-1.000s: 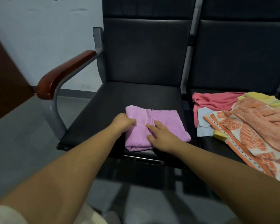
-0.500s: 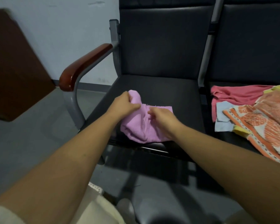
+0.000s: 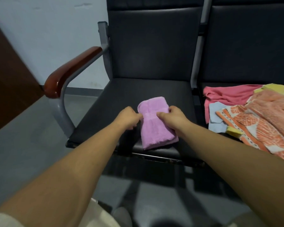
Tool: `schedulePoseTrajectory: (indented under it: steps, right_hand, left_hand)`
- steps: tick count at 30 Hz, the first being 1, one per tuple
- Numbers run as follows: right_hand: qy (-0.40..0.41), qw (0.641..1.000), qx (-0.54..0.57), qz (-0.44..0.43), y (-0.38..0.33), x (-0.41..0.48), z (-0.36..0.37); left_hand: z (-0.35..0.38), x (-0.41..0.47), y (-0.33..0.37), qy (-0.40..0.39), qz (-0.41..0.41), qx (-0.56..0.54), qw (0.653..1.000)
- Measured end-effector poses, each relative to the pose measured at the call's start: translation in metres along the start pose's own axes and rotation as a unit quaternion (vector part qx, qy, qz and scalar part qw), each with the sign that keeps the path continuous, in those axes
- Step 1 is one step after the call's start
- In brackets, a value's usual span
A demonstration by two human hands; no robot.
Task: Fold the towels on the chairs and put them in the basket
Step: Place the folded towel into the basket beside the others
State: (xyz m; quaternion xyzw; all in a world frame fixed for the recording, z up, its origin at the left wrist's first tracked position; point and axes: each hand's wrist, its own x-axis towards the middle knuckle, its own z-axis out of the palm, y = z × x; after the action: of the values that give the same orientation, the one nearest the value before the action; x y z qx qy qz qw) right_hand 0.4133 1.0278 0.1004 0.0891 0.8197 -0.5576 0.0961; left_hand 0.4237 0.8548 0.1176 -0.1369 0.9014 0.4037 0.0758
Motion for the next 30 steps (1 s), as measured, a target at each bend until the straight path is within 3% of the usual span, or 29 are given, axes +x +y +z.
schedulePoseTrajectory:
  steps: [5, 8, 11, 15, 22, 26, 30]
  right_hand:
    - [0.021, 0.998, -0.002, 0.061, 0.015, 0.011, -0.004]
    - [-0.016, 0.993, 0.071, 0.095, 0.016, 0.011, -0.003]
    - [-0.041, 0.975, 0.184, 0.121, 0.015, 0.006, 0.002]
    - [-0.035, 0.954, 0.273, 0.121, 0.014, -0.002, 0.012]
    - [-0.033, 0.966, 0.249, 0.065, -0.013, -0.029, 0.046]
    - [-0.068, 0.974, 0.218, -0.007, -0.051, -0.048, 0.071]
    - [-0.163, 0.951, 0.263, 0.029, -0.100, -0.067, 0.112]
  left_hand:
    - [0.013, 0.006, -0.005, -0.055, -0.069, -0.141, 0.986]
    - [0.018, 0.008, 0.000, -0.087, -0.122, -0.255, 0.955]
    - [0.018, 0.011, 0.002, -0.109, -0.153, -0.285, 0.940]
    - [0.011, 0.009, 0.004, -0.116, -0.121, -0.323, 0.931]
    - [-0.034, -0.014, 0.000, -0.081, -0.044, -0.333, 0.939]
    - [-0.086, -0.038, -0.016, -0.036, -0.014, -0.407, 0.912]
    - [-0.142, -0.064, -0.051, 0.008, -0.008, -0.486, 0.874]
